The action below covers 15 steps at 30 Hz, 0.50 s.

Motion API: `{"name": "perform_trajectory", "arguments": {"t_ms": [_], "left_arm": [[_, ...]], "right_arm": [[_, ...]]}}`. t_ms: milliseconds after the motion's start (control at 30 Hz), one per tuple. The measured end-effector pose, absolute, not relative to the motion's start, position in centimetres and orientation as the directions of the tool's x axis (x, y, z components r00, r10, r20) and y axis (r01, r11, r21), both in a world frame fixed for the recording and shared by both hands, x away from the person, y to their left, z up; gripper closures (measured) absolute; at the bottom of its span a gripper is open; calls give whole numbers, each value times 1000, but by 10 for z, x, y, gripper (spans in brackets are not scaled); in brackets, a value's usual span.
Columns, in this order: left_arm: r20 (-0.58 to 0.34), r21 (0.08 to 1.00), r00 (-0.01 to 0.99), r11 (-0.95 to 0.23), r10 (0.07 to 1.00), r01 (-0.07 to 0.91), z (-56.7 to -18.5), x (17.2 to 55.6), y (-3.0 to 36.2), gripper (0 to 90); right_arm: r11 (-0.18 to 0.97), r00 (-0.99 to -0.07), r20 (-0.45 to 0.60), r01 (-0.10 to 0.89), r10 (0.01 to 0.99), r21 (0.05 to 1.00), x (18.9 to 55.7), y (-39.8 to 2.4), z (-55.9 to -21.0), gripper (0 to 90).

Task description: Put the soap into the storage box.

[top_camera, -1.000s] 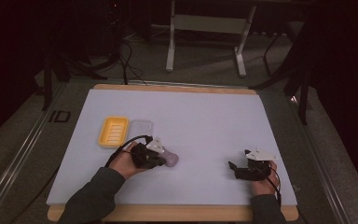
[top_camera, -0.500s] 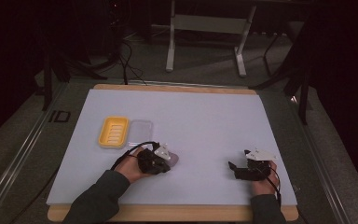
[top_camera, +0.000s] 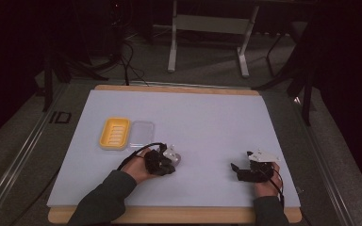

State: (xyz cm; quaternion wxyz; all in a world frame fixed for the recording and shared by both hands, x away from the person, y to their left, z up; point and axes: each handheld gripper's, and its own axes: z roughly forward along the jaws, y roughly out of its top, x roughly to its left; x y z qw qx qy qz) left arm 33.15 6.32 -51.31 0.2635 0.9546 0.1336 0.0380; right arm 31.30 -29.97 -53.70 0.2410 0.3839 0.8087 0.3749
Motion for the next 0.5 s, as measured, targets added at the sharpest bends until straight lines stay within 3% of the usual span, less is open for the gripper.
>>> {"name": "perform_trajectory", "arguments": {"t_ms": [333,500], "left_arm": [[1,521,947,-808,322,275,-513,347,51,821],[8,515,958,-823,285,241,-505,344,51,713]], "right_arm": [[420,-588,-98,441,803,793,313,-300,-537,154],[424,-591,-101,440,801,792,313,-300,-537,154]]}}
